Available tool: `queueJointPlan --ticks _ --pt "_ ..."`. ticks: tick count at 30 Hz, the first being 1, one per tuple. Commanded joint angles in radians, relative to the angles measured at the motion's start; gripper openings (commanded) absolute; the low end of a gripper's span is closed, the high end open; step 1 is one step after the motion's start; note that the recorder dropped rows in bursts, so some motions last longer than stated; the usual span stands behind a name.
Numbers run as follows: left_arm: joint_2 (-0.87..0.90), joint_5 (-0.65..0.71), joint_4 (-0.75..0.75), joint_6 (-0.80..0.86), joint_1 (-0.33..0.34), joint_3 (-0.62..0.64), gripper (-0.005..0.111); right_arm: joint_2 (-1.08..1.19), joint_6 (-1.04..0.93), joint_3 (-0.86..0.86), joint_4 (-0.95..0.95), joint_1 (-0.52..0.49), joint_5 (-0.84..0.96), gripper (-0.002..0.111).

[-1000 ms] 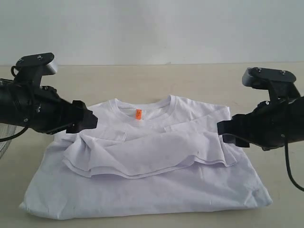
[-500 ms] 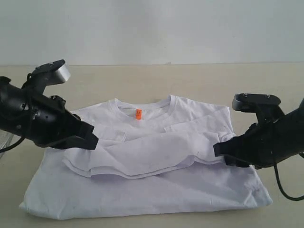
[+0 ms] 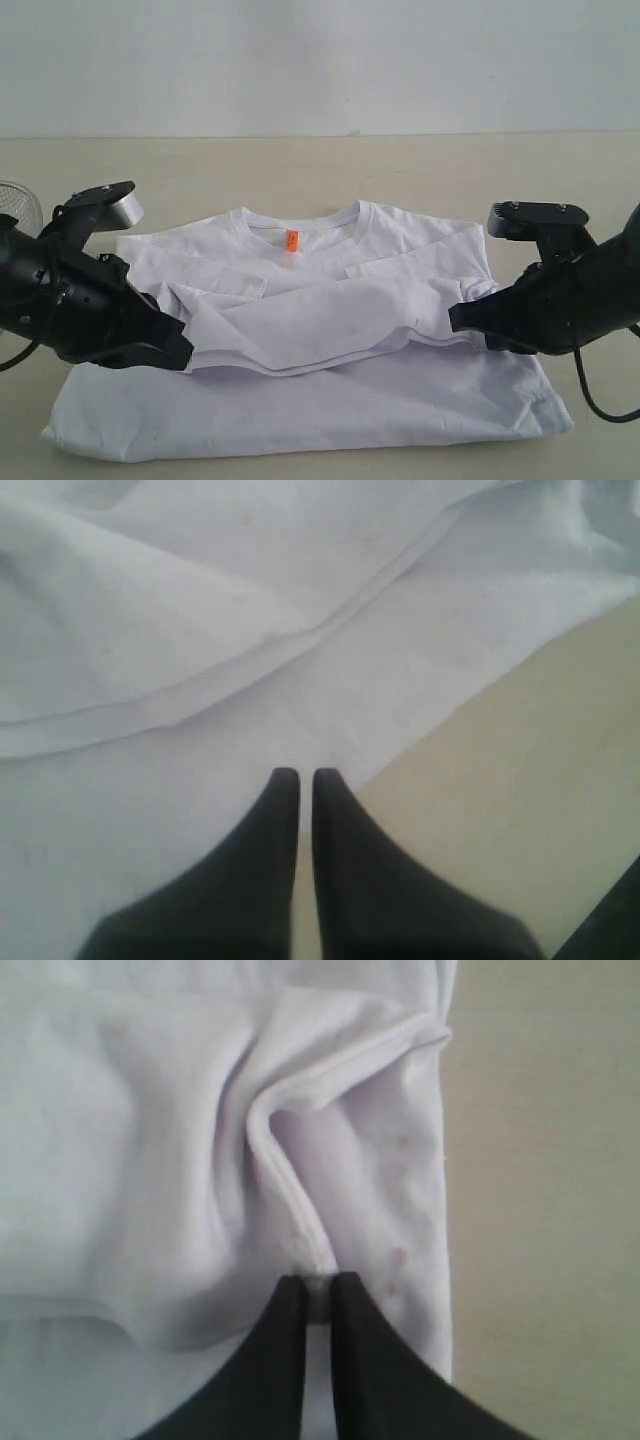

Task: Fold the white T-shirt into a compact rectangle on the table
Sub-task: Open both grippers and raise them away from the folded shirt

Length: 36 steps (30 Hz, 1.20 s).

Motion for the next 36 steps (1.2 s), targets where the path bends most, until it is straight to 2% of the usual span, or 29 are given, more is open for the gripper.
queueJointPlan --ticks 1,9,20,22,27,29,30,31,32,33,34,36 --pt "-0.011 0.001 -0.007 0.005 -0.003 0.002 0.005 -0.023 -0.003 -0.004 0.029 -0.002 -0.013 0.000" --pt "-0.011 0.001 -0.007 0.005 -0.003 0.002 0.005 -0.063 0.038 -0.022 0.039 -0.002 -0.035 0.000" --pt "-0.007 -0.022 0.027 -0.004 -0.003 0.004 0.005 -0.063 0.059 -0.138 0.052 -0.002 -0.001 0.000" --pt "-0.007 -0.066 0.114 -0.084 -0.003 0.004 0.005 -0.063 0.053 -0.146 0.052 -0.002 0.004 0.000" --pt "-0.007 -0.177 0.384 -0.404 -0.003 0.004 0.005 -0.061 0.033 -0.144 0.036 -0.002 0.013 0.000" --pt "-0.007 -0.190 0.432 -0.438 -0.003 0.004 0.009 -0.061 0.033 -0.144 0.036 -0.002 0.013 0.000" --pt "-0.003 -0.211 0.434 -0.438 -0.002 0.004 0.020 -0.061 0.033 -0.144 0.036 -0.002 0.013 0.000" --pt "0.000 -0.218 0.434 -0.438 -0.002 0.004 0.026 -0.061 0.031 -0.144 0.036 -0.002 0.013 0.000" --pt "0.016 -0.250 0.435 -0.438 -0.002 0.004 0.042 -0.061 0.025 -0.144 0.036 -0.002 0.015 0.000" --pt "0.027 -0.264 0.435 -0.438 -0.002 0.004 0.048 -0.061 0.022 -0.144 0.036 -0.002 0.017 0.000" --pt "0.065 -0.281 0.435 -0.438 -0.002 -0.006 0.052 -0.061 0.020 -0.144 0.031 -0.002 0.017 0.000" --pt "0.141 -0.262 0.451 -0.438 -0.002 -0.036 0.052 -0.061 0.017 -0.144 0.028 -0.002 0.019 0.000"
